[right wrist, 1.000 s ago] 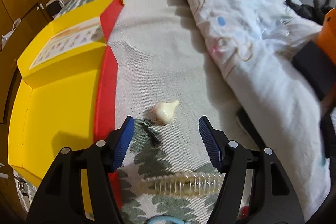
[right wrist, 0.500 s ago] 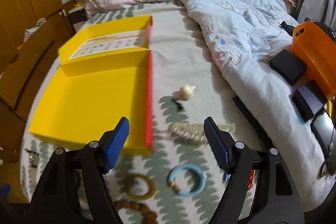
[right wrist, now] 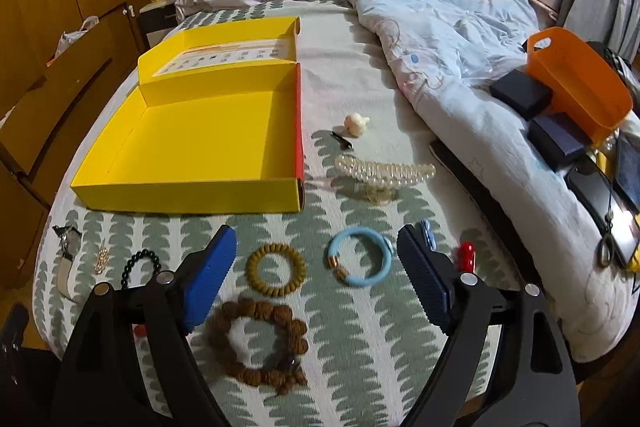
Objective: Organize jewelry
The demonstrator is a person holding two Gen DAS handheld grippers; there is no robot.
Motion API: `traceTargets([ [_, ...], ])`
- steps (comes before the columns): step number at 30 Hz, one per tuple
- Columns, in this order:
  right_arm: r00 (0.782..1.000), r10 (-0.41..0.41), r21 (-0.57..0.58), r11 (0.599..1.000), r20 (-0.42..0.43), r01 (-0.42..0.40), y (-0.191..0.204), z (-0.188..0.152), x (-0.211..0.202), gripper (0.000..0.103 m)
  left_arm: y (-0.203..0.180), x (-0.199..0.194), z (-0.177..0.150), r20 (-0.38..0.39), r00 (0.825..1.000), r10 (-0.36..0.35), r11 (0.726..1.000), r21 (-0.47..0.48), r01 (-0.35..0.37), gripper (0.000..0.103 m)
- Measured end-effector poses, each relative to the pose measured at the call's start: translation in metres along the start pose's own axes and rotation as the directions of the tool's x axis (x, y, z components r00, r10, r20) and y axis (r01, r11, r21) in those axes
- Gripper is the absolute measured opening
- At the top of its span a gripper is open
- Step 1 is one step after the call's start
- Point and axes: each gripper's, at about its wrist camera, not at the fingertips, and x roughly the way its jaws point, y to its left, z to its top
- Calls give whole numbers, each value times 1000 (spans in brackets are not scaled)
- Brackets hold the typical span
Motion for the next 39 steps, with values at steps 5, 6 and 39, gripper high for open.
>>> traceTargets([
  [5,1000,-8,-3,1000,-27,8,5,-18,-2,85,0,-2,2,3,1000,4,1000,-9,-4,97],
  [6,999,-11,-8,1000,-37,11,8,-22,-1,85,0,-2,2,4,1000,4,1000,-11,-4,97],
  [39,995,-22,-23,1000,-93,20,18,-58,1,87,3,5,2,-20,1000,20,1000,-22,-21,97],
])
